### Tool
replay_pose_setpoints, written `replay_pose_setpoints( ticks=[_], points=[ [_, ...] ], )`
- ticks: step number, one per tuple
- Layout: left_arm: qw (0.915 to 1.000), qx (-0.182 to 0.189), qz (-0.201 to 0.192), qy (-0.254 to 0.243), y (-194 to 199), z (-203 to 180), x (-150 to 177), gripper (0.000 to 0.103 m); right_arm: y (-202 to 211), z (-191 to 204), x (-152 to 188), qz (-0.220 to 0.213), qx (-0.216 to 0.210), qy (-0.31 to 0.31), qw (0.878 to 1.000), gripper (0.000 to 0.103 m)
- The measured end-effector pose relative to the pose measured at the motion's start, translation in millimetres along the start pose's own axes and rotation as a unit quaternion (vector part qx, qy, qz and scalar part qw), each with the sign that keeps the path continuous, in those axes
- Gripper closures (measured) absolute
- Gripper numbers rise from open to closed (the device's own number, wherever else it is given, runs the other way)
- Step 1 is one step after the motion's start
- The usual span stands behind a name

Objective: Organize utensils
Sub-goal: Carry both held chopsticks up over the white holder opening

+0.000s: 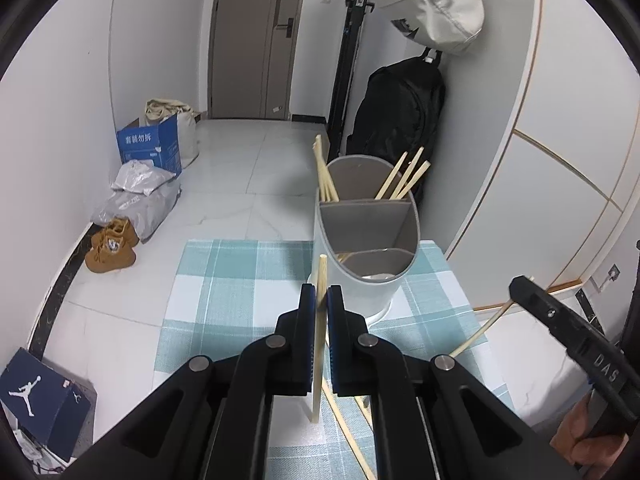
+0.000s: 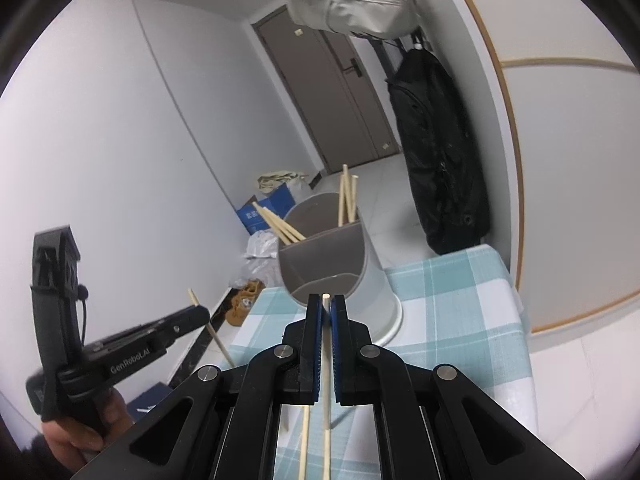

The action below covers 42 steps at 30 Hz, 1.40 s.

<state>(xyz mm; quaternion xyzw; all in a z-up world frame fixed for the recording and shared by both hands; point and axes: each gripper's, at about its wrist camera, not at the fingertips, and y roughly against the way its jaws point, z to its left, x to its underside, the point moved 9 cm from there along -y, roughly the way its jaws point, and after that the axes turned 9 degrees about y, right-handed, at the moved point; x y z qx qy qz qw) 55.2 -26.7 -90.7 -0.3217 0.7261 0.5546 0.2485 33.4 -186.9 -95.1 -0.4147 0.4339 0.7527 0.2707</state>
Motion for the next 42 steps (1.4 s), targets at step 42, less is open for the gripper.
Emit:
replay_pose_setpoints(
  ticks=[42],
  points=[
    [0.9973,0.037,-0.063,-0.008,35,-48,-147,0.101,-1,1,-165,-0.062,0.001,0.017,0.998,0.099]
  ],
)
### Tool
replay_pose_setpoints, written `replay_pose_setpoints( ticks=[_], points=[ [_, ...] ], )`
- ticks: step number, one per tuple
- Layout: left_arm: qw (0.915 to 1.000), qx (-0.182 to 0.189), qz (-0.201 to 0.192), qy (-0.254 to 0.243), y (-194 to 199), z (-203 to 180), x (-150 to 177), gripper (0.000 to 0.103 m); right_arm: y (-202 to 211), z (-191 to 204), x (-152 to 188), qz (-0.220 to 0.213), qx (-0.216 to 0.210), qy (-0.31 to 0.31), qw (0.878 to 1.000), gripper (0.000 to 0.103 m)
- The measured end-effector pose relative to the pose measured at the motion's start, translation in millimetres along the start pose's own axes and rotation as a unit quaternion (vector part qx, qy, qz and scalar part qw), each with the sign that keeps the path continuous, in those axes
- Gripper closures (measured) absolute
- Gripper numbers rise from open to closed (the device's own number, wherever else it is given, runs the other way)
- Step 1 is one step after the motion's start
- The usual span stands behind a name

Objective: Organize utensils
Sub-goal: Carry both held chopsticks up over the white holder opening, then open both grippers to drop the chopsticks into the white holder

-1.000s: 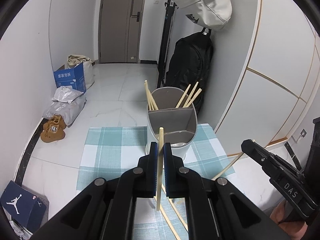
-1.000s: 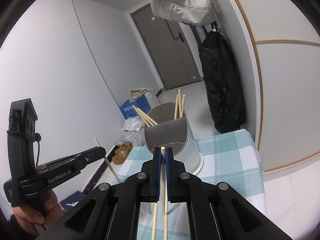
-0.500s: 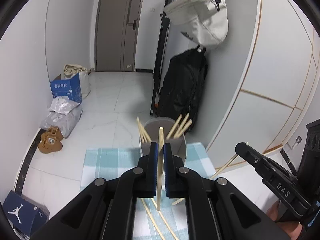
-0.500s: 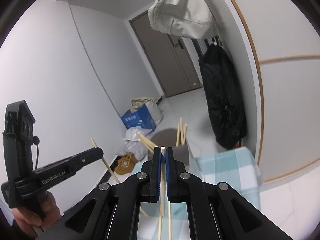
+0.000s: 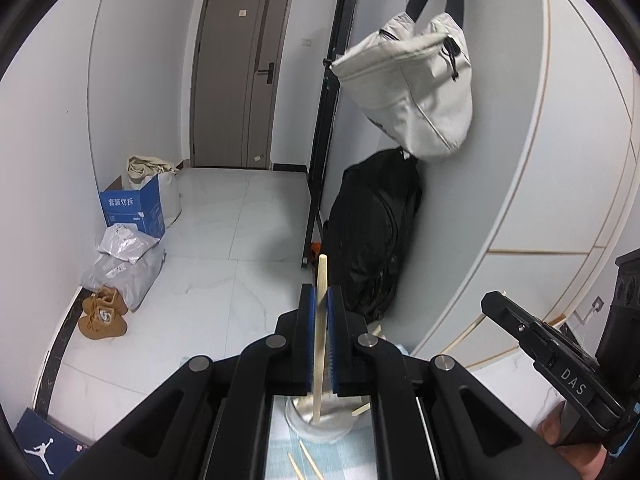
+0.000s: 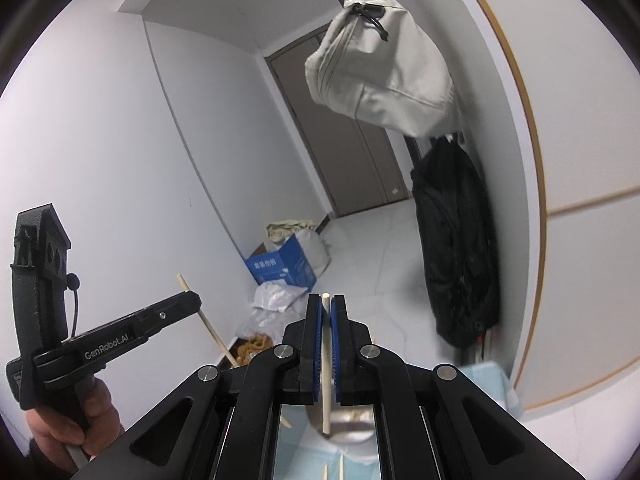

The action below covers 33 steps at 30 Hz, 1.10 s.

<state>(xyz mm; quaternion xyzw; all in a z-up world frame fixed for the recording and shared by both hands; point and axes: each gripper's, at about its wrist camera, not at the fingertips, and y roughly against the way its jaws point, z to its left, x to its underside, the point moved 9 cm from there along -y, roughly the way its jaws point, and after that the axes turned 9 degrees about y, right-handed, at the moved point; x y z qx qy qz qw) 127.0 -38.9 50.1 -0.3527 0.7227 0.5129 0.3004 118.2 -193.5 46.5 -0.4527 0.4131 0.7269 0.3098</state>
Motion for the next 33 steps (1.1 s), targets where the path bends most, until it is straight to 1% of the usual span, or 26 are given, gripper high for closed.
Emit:
replay_pose_setpoints(
  ticks=[7,10,14,20,24,33],
  points=[
    [0.9999,0.003,-0.014,0.005,-17,-5,-26,0.101,-24,-8,-33,-0.004,0.004,0.012,1.0,0.099],
    [0.9996,-0.003,-0.024,0.012,-28,-2,-33,0.101,-34,-11,-40,-0.003,0.007,0.02,1.0,0.099],
    [0.9995,0.004,-0.017,0.026,-44,4,-33,0.101,-49,-15,-44,0.005,0.007,0.028,1.0,0.099],
    [0.9993,0.011,0.003,0.036,-66,9,-23,0.101,-71,-15,-34,0.022,0.008,0.045,0.999,0.099],
    [0.9992,0.022,0.006,0.034,-72,10,-17,0.101,-83,-15,-25,0.032,0.006,0.051,0.998,0.099],
    [0.9989,0.031,0.029,0.019,-85,8,0,0.101,-102,-15,0,0.063,-0.004,0.048,0.997,0.099]
  ],
)
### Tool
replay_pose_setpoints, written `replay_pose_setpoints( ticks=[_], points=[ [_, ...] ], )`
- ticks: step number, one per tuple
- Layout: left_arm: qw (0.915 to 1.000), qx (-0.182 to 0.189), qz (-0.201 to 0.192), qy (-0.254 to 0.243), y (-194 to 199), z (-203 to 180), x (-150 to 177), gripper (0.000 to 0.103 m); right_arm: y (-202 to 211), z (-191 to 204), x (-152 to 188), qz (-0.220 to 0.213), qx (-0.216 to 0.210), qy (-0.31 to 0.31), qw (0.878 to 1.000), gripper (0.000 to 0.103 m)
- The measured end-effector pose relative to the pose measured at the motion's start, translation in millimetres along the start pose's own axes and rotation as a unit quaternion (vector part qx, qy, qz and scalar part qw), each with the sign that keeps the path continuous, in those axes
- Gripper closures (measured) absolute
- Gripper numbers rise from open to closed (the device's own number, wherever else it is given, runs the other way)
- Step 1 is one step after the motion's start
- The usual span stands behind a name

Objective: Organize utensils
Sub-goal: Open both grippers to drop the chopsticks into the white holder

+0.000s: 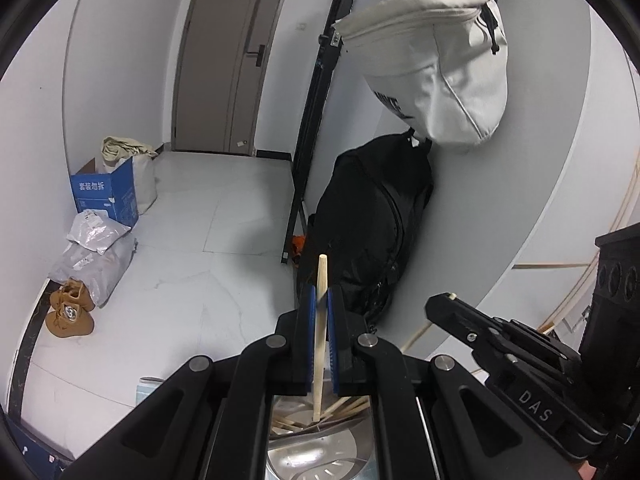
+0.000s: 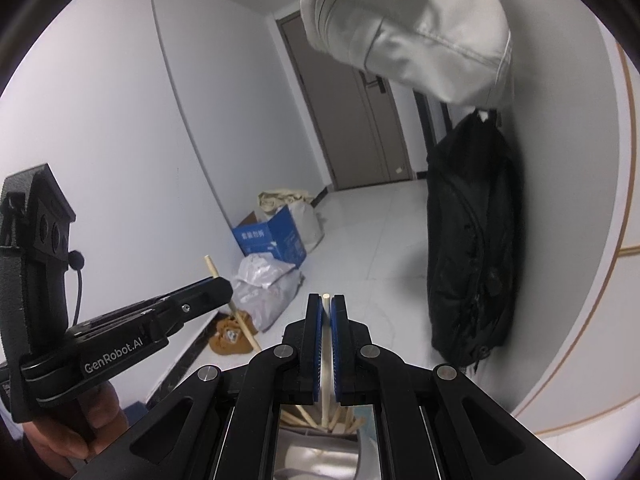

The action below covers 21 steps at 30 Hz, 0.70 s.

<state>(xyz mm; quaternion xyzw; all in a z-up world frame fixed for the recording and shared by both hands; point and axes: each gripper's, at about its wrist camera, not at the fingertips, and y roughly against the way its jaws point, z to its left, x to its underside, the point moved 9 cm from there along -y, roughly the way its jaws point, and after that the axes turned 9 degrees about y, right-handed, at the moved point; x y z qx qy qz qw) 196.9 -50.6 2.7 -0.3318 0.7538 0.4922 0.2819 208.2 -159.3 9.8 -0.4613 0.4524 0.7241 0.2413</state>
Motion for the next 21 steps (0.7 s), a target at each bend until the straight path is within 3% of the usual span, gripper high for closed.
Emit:
replay_pose_setpoints(
  ticks=[10,16,18,21],
  points=[
    [0.9985,0.005,0.036,-0.041,-7,0,19,0.101,-11,13,23,0.033,-0.009,0.017,0.999,0.099],
    [0.9971,0.021,0.069,-0.024,-5,5,24,0.101,-18,15,34,0.055,-0.021,0.004,0.998,0.096],
    [0.9967,0.02,0.077,-0.02,-3,7,23,0.101,-17,14,38,0.058,-0.021,-0.003,0.998,0.094],
    [0.9968,0.011,0.078,-0.015,4,11,22,0.097,-12,10,41,0.059,-0.016,-0.012,0.998,0.082]
  ],
)
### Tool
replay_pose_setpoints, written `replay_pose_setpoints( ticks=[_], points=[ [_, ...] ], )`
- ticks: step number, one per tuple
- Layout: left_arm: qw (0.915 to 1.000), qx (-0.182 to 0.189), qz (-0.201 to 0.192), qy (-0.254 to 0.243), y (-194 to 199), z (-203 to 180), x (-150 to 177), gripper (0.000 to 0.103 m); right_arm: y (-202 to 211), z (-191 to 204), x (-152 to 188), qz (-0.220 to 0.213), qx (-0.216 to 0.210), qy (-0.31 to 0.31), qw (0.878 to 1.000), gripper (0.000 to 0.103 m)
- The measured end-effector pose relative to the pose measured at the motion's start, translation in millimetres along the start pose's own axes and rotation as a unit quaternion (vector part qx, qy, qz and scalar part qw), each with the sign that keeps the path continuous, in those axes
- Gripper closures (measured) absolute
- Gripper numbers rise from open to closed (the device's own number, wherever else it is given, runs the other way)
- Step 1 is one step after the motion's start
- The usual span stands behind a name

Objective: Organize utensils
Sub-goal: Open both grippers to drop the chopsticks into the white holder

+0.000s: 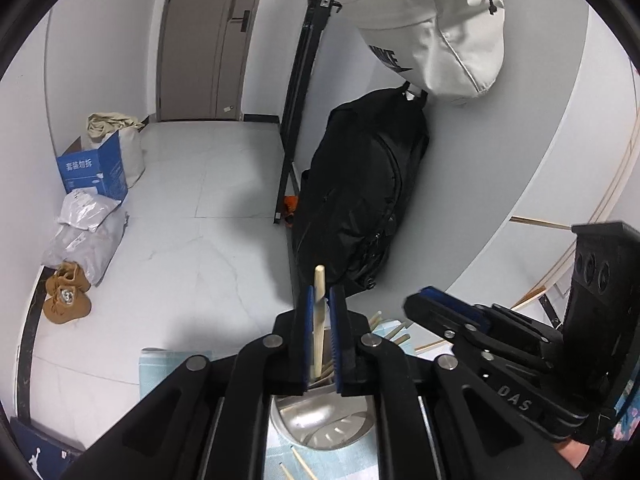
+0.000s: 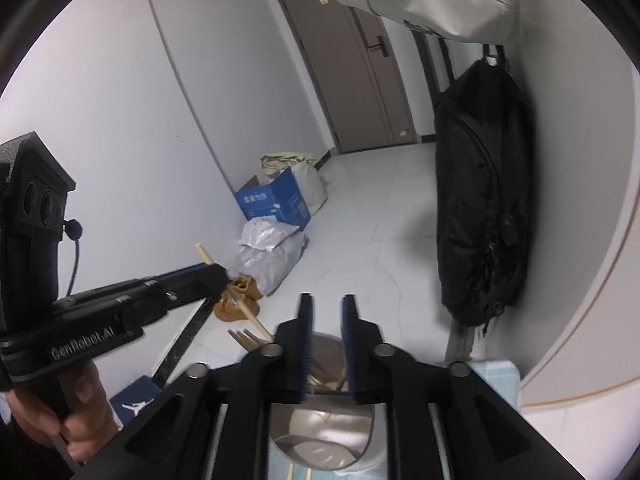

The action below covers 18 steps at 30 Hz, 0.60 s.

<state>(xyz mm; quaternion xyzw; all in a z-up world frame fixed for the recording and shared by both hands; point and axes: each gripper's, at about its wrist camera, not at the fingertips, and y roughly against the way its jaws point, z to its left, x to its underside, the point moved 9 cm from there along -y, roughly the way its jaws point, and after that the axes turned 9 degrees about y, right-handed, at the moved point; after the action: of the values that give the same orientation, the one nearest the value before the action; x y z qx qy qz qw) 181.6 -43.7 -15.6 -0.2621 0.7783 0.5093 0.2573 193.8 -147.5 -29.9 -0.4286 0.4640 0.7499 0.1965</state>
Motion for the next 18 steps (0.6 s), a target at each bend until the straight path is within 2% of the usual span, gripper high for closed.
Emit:
replay_pose_setpoints(
  ticks=[2,3,4,5,6,7,11,12,13,14,18],
  points=[
    [0.9999,-0.001,-0.008,0.006,5,3,-1,0.092,8,-2,1,-0.007,0.003,-0.006,1.0,0.081],
    [0.9998,-0.005,-0.013,0.011,10,4,-1,0.085,11,-2,1,-0.009,0.005,-0.008,1.0,0.081],
    [0.9998,-0.005,-0.017,0.013,13,5,-1,0.077,17,-2,2,-0.013,0.009,-0.01,1.0,0.077],
    [0.9996,-0.005,-0.023,0.016,16,6,-1,0.074,21,-3,3,-0.017,0.011,-0.012,1.0,0.066],
    [0.9995,-0.009,-0.027,0.016,18,6,-1,0.067,25,-3,3,-0.021,0.013,-0.016,1.0,0.06],
    [0.9992,-0.014,-0.032,0.017,22,6,0,0.063,30,-3,4,-0.026,0.013,-0.02,0.999,0.058],
    [0.9987,-0.019,-0.043,0.019,32,3,1,0.061,47,2,5,-0.035,0.018,-0.02,0.999,0.058],
    [0.9985,-0.025,-0.044,0.02,35,2,2,0.056,50,4,5,-0.037,0.019,-0.019,0.999,0.058],
    [0.9983,-0.028,-0.046,0.021,38,3,3,0.049,55,5,6,-0.04,0.02,-0.019,0.999,0.056],
    [0.9981,-0.029,-0.049,0.022,41,4,3,0.047,58,6,6,-0.042,0.021,-0.019,0.999,0.054],
    [0.9966,-0.045,-0.066,0.023,54,5,6,0.044,73,12,7,-0.052,0.025,-0.018,0.998,0.047]
  ],
)
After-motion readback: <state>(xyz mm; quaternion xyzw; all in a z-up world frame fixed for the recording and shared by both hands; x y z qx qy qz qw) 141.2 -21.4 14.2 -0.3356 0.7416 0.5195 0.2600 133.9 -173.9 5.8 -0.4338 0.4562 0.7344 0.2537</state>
